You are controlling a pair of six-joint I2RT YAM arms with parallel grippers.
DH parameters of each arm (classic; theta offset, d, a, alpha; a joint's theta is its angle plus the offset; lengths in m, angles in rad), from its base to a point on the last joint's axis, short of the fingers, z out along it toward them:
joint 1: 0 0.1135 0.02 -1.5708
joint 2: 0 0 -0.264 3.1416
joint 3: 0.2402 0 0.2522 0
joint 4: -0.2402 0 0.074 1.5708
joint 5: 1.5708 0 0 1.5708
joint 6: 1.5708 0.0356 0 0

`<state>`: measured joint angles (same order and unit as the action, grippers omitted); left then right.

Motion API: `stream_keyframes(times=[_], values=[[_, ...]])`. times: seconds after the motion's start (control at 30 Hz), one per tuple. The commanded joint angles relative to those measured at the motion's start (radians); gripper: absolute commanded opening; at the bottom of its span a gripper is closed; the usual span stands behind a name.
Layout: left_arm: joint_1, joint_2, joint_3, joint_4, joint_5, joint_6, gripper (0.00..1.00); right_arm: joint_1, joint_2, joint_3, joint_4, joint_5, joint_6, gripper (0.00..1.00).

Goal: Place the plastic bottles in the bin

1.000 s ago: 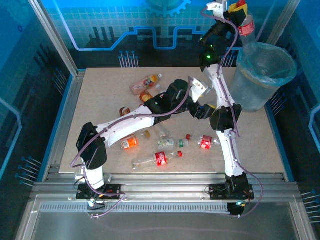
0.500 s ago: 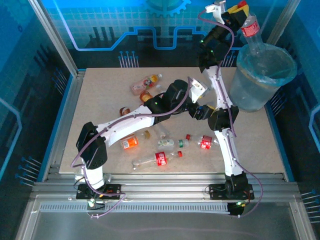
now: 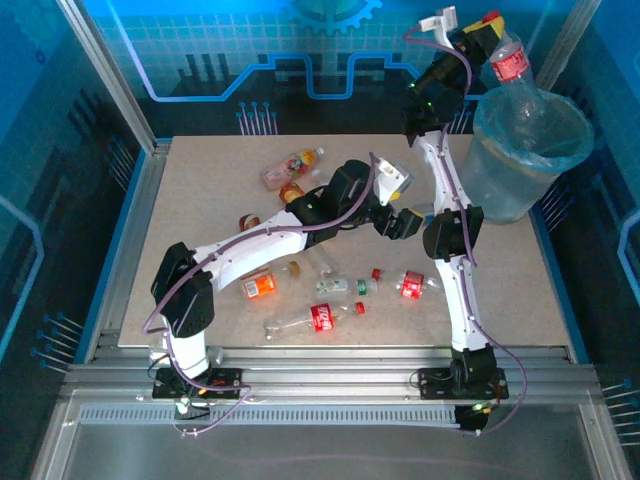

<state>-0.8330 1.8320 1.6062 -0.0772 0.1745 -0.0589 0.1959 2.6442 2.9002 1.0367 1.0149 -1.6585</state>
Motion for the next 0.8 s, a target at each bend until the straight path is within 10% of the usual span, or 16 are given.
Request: stream_keyframes(times=[0.0,0.23,0.67,0.77], values=[[0.005,0.004,-0.006,0.018,0.036,-0.035,0.88,0.003,-0.065,0.008,0.012,0.022,-0.002,0.01],[0.006,-0.020,-0.014,-0.019,0.009,0.014,0.89,0.011,-0.069,0.020,-0.053,0.045,0.060,0.41],[0.011,-0.035,-0.032,-0.025,-0.007,0.008,0.89,0.011,-0.055,0.062,-0.114,0.055,0.090,0.43],[0.012,-0.044,-0.032,-0.026,-0.015,0.010,0.88,0.017,-0.066,0.065,-0.225,0.074,0.156,0.66]])
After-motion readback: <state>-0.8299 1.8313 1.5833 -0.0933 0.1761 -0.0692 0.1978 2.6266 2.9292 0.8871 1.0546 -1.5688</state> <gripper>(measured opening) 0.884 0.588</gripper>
